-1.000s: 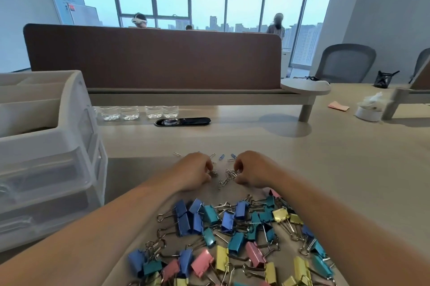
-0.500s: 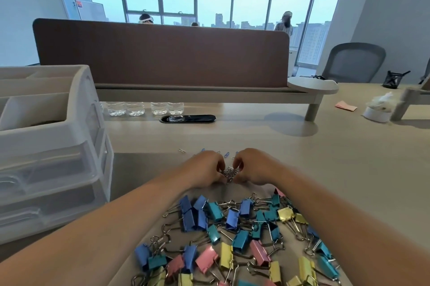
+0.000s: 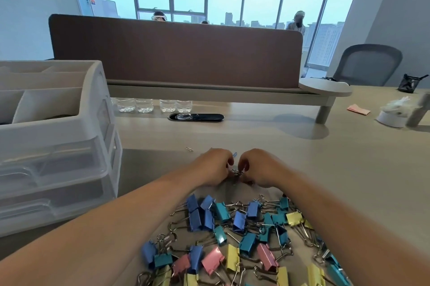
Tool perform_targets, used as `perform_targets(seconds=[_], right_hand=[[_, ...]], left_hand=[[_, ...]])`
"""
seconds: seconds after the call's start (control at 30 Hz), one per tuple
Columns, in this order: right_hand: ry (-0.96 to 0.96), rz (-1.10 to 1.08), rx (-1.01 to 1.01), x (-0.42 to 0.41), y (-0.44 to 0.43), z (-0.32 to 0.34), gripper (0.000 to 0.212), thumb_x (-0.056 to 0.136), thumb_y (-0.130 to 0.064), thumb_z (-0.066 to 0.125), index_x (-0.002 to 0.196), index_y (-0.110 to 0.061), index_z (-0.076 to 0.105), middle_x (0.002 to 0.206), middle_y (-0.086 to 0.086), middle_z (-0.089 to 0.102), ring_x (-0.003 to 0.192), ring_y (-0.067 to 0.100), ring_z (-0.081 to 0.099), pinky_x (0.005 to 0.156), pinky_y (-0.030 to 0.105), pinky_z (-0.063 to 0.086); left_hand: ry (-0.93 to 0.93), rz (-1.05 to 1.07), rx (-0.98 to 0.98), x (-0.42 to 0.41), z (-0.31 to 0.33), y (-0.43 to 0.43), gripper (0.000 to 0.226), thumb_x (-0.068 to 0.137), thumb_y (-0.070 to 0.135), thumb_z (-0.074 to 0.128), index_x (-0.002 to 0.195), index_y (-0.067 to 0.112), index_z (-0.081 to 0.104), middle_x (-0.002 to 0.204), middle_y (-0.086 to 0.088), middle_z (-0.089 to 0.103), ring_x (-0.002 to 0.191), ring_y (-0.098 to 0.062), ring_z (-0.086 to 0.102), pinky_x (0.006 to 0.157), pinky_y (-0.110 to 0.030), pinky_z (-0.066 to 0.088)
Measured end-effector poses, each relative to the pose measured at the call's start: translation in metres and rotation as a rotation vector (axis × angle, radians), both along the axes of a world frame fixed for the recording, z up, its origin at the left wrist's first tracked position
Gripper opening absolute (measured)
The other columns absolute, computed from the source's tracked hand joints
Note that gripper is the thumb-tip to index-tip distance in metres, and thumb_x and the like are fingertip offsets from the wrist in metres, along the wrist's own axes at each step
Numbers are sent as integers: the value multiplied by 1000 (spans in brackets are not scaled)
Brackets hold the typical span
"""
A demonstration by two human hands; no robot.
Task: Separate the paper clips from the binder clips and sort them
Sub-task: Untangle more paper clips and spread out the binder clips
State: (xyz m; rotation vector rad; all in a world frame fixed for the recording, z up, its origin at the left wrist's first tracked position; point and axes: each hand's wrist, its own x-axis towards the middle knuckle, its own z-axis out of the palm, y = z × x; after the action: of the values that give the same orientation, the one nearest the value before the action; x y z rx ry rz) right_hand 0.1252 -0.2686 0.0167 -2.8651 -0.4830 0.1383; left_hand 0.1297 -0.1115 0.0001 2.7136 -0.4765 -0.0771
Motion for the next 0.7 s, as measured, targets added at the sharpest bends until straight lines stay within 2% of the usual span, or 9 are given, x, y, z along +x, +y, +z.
perform_targets(seconds=[0.07, 0.17, 0.27, 0.37, 0.47, 0.53, 0.6, 0.7], right_hand=[[-1, -6, 3, 2, 0, 0, 19, 87, -19, 71, 106, -18, 72, 104, 1, 68, 90, 17, 63, 77, 28, 52], [8, -5, 6, 2, 1, -2, 19, 87, -19, 70, 106, -17, 72, 104, 1, 68, 90, 17, 63, 78, 29, 52], [7, -12, 3, 3, 0, -4, 19, 86, -19, 71, 105, -17, 73, 102, 0, 69, 90, 18, 63, 78, 29, 51], [9, -22, -11, 5, 1, -6, 15, 86, -18, 70, 98, -10, 75, 97, 8, 71, 88, 23, 66, 79, 36, 54], [28, -40, -27, 10, 4, -9, 14, 85, -12, 66, 90, -3, 75, 90, 16, 71, 74, 27, 64, 66, 36, 52], [38, -41, -57, 11, 6, -8, 13, 84, -7, 63, 78, 0, 72, 73, 16, 66, 58, 21, 52, 55, 31, 42], [46, -41, -81, 9, 8, -6, 24, 84, -4, 61, 60, -5, 63, 57, 6, 53, 51, 17, 43, 49, 25, 35], [29, -35, -114, 9, 12, -4, 38, 85, -4, 61, 52, -14, 47, 55, 2, 44, 50, 15, 40, 47, 24, 31]], left_hand=[[45, -19, 22, 2, 3, 0, 37, 94, 22, 58, 131, 16, 55, 123, -3, 61, 108, -20, 57, 89, -29, 45], [117, -50, 37, 0, 4, -1, 48, 86, 34, 71, 128, 19, 56, 117, -1, 62, 99, -18, 57, 85, -30, 47], [98, -43, 15, 0, 2, -3, 42, 85, 30, 73, 123, 18, 59, 113, -1, 62, 92, -15, 55, 78, -27, 43], [57, -38, 16, 0, 2, -4, 30, 87, 25, 71, 114, 17, 63, 109, -2, 63, 92, -16, 56, 78, -27, 44], [44, -32, 49, 3, 2, -5, 18, 89, 20, 68, 107, 17, 66, 108, -3, 64, 95, -19, 59, 79, -28, 45], [38, -22, 74, 6, 2, -7, 15, 89, 16, 65, 104, 13, 69, 106, -7, 66, 95, -23, 61, 77, -29, 46], [49, -15, 84, 9, 2, -8, 14, 89, 14, 65, 102, 12, 70, 105, -9, 68, 95, -26, 62, 78, -31, 48], [57, -23, 70, 11, 3, -7, 14, 88, 18, 69, 101, 13, 70, 105, -9, 68, 95, -26, 63, 85, -35, 52]])
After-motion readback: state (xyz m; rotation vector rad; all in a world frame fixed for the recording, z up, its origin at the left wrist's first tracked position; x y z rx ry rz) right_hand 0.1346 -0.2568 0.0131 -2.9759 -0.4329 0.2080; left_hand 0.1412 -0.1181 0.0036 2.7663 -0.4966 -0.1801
